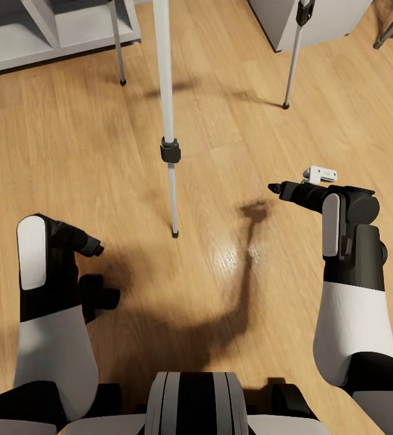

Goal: Attach the digital camera to the camera tripod in the bedroom.

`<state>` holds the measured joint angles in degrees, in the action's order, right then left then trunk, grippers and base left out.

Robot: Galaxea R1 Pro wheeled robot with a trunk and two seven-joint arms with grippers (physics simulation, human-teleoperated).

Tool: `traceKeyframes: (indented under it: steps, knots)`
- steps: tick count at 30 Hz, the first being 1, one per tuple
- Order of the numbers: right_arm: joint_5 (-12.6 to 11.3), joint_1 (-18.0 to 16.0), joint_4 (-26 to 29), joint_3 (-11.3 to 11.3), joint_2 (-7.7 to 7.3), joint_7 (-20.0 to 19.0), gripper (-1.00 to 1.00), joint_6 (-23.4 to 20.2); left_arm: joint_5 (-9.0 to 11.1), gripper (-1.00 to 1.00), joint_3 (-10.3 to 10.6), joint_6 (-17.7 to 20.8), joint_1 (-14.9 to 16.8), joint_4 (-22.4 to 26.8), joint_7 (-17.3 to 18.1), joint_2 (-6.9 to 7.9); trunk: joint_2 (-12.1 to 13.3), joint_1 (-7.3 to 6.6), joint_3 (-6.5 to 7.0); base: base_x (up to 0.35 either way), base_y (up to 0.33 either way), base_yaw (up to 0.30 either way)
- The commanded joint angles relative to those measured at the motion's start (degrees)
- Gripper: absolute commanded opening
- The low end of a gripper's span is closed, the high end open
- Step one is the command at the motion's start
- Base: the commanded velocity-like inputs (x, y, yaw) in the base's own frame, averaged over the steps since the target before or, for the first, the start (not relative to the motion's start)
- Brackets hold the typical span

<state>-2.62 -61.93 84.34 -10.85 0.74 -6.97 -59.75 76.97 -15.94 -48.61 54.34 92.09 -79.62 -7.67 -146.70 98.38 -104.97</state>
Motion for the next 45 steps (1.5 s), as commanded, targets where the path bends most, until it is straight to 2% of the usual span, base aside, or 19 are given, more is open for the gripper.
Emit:
traceKeyframes:
  steps: [1,6,17,20,22,23,26,30,45]
  knots:
    - [-0.2,0.0,0.0,-0.1,0.05,-0.1,1.00,-0.2,0.1,1.00,-0.1,-0.2,0.0,0.0,-0.1,-0.04,0.0,-0.01,-0.03,0.000,0.000,0.000]
    - [-0.2,0.0,0.0,-0.1,0.05,-0.1,1.00,-0.2,-0.1,1.00,-0.3,-1.8,-0.3,0.0,-0.1,-0.42,0.0,-0.01,-0.03,0.000,0.000,0.000]
    - [-0.2,0.0,0.0,-0.1,0.05,-0.1,1.00,-0.2,0.2,1.00,-0.4,-2.7,-0.5,-0.2,-0.1,-1.56,0.0,-0.01,-0.03,0.000,0.000,0.000]
    - [-0.2,0.0,0.0,-0.1,0.05,-0.1,1.00,-0.2,0.9,1.00,-0.5,-2.8,-0.7,-0.3,0.0,-1.67,0.0,-0.01,-0.03,0.000,0.000,0.000]
    - [-0.2,0.0,0.0,-0.1,0.05,-0.1,1.00,-0.2,2.4,1.00,-0.5,-2.9,-1.0,-0.5,0.1,-1.63,0.0,-0.01,-0.03,0.000,0.000,0.000]
    - [-0.2,0.0,0.0,-0.1,0.05,-0.1,1.00,-0.2,2.4,1.00,-0.5,-2.9,-1.0,-0.5,0.1,-1.63,0.0,-0.01,-0.03,0.000,0.000,0.000]
    - [-0.2,0.0,0.0,-0.1,0.05,-0.1,1.00,-0.2,4.8,1.00,-0.5,-2.9,-1.4,-0.8,0.3,-1.48,0.0,-0.01,-0.03,0.000,0.000,0.000]
    - [-0.2,0.0,0.0,-0.1,0.05,-0.1,1.00,-0.2,6.3,1.00,-0.5,-3.0,-1.6,-1.6,0.5,-1.36,0.0,-0.01,-0.03,0.000,0.000,0.000]
    - [-0.2,0.0,0.0,-0.1,0.05,-0.1,1.00,-0.2,7.6,1.00,-2.3,-3.0,-2.0,-3.9,0.7,-1.31,0.0,-0.01,-0.03,0.000,0.000,0.000]
